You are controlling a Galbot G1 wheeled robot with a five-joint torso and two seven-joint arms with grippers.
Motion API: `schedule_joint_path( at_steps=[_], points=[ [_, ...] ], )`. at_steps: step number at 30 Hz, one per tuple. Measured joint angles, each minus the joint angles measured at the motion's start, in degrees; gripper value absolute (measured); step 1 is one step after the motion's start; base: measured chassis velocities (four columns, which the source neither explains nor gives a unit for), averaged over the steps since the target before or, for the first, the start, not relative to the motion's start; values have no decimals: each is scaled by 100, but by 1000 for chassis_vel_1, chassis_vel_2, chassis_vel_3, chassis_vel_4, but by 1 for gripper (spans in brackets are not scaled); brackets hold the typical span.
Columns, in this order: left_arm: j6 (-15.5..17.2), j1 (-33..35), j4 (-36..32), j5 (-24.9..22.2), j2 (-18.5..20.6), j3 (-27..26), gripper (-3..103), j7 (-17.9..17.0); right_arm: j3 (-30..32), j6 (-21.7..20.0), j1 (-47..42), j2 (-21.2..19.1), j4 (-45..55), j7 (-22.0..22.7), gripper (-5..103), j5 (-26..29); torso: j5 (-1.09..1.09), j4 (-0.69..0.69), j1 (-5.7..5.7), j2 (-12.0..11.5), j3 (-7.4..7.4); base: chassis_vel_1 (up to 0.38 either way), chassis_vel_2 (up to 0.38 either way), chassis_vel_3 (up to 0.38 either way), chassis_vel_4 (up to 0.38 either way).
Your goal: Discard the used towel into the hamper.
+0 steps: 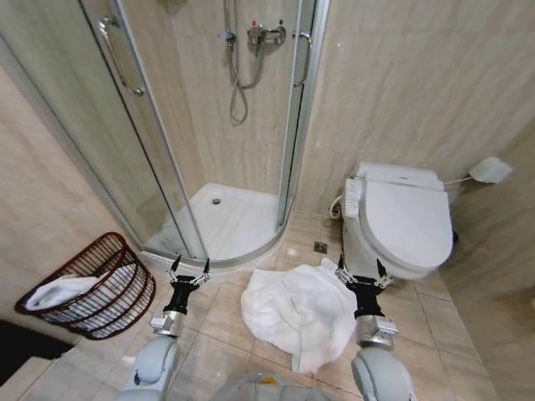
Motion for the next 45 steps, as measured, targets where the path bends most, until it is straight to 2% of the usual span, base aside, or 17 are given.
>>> schedule_joint_path(
  at_steps=[24, 45],
  points=[
    [-69, 26, 141, 104, -36, -7, 100, 20, 82, 157, -60, -47, -158, -14, 100, 110, 0, 0, -230, -594, -363, 0, 0, 0, 0],
    [-2, -100, 183, 98, 4, -5, 100, 24, 130, 127, 62, -29, -312, -18, 100, 214, 0, 0, -370, -1056, -685, 0, 0, 0, 0]
  ],
)
